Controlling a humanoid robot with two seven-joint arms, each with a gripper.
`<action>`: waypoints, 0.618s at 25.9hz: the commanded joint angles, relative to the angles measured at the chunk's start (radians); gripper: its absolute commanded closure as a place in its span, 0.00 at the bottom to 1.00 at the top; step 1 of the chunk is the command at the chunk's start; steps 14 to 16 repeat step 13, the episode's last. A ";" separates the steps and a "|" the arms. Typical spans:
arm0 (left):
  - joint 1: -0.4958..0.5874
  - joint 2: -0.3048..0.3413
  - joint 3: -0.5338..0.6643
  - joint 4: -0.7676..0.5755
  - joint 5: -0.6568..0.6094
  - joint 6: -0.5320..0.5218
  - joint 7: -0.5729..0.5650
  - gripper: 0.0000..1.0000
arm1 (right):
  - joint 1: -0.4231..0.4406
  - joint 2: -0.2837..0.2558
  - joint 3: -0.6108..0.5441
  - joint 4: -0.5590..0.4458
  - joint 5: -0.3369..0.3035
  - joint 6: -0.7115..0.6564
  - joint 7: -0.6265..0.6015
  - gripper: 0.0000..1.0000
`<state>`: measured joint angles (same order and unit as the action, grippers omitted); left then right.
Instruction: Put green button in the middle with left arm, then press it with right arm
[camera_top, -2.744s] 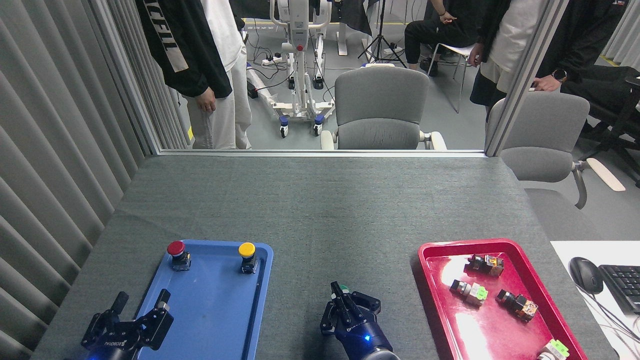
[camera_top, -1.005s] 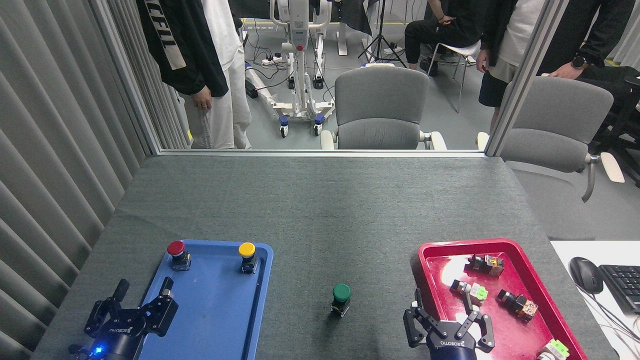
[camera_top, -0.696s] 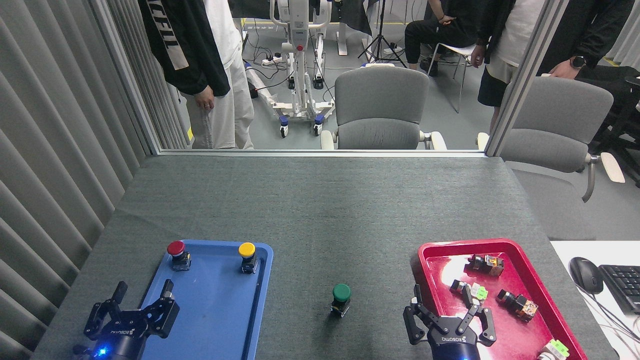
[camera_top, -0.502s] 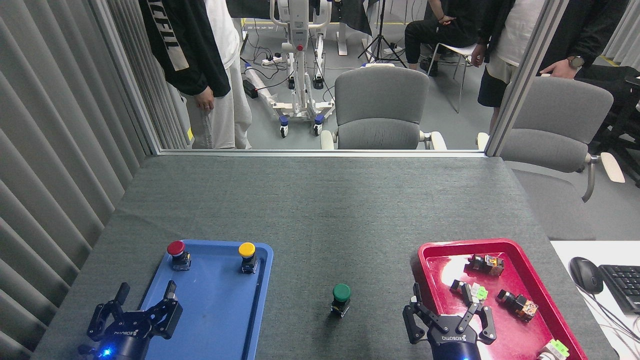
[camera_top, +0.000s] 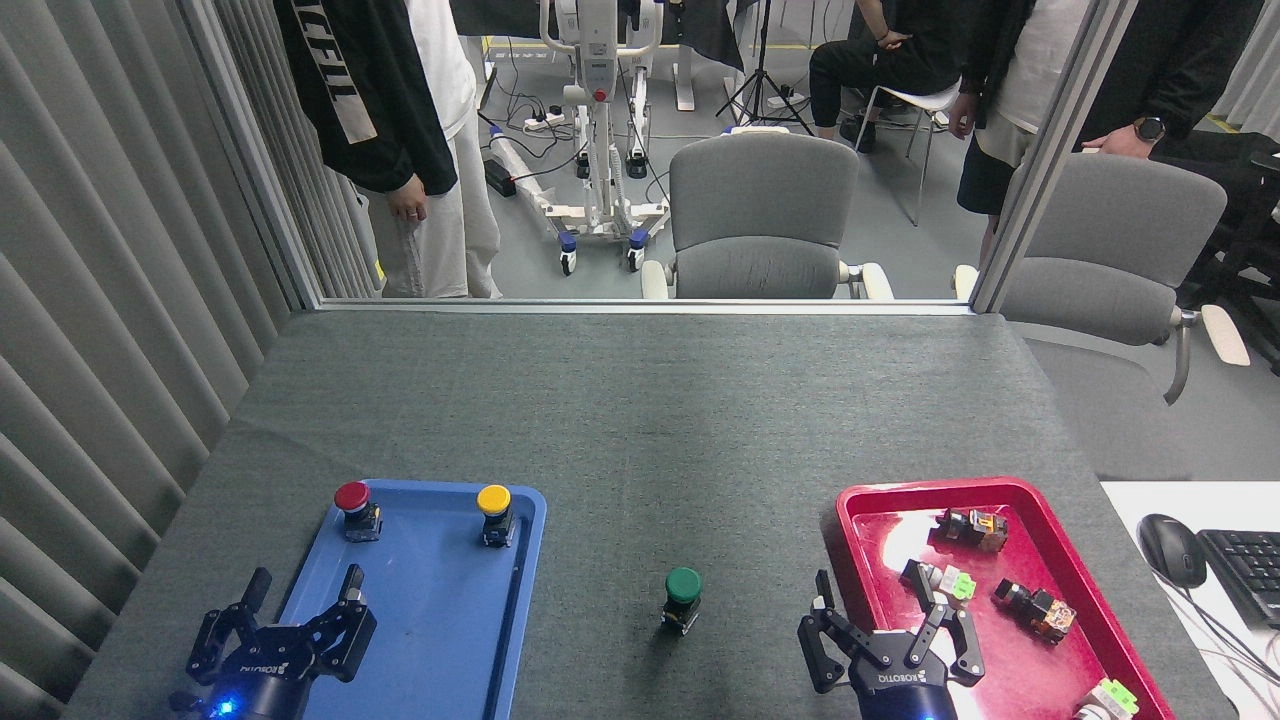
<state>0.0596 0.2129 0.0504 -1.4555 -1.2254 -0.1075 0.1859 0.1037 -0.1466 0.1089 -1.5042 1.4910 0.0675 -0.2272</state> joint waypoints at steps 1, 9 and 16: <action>0.000 -0.004 -0.001 0.009 0.000 0.000 0.000 0.01 | 0.001 -0.001 -0.002 0.002 0.000 -0.003 0.002 0.01; -0.001 -0.009 -0.009 0.009 0.003 0.002 -0.002 0.01 | 0.002 0.002 -0.002 0.002 0.000 0.003 0.003 0.01; -0.003 -0.001 -0.032 0.004 0.004 -0.003 -0.002 0.00 | 0.002 0.002 -0.003 0.002 -0.002 0.005 0.020 0.01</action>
